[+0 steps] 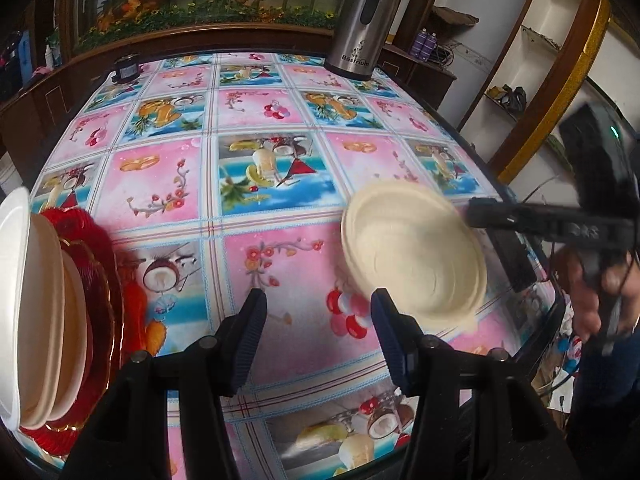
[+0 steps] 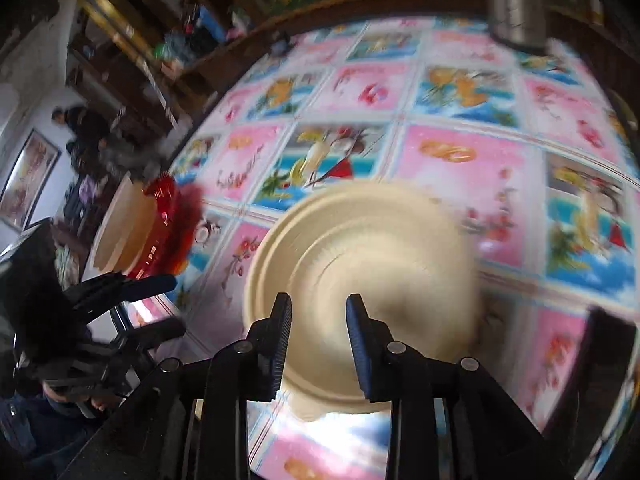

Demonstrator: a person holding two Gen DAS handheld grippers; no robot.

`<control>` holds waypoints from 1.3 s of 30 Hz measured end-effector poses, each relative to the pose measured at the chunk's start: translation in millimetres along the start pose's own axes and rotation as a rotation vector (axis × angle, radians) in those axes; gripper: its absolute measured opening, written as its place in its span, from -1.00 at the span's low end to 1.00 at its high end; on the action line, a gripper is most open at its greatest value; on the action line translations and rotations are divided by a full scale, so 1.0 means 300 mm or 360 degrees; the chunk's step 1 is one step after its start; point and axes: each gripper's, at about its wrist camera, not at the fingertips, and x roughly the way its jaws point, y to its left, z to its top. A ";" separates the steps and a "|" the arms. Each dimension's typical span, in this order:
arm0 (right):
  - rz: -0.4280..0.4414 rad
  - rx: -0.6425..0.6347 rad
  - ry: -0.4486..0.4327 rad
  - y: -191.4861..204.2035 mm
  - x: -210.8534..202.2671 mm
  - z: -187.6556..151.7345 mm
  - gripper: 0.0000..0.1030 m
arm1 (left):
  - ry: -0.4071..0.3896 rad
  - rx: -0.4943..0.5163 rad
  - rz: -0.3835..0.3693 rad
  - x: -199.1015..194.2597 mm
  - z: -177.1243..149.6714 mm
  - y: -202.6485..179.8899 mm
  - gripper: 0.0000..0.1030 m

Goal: Organize plates and bowls
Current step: 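Grasp the beige bowl rim with the right tool and lift it, then carry the beige bowl toward the dish stack held by the left tool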

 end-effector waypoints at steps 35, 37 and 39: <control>0.0026 0.0427 -0.0317 -0.176 -0.124 -0.120 -0.34 | 0.0197 0.0117 -0.0131 0.135 0.051 -0.091 0.03; 0.0104 0.0475 -0.0281 -0.171 -0.122 -0.176 -0.34 | 0.0203 0.0106 -0.0123 0.153 0.057 -0.084 0.05; 0.0159 0.0499 -0.0241 -0.155 -0.105 -0.215 -0.34 | 0.0213 0.0094 -0.0124 0.163 0.053 -0.077 0.06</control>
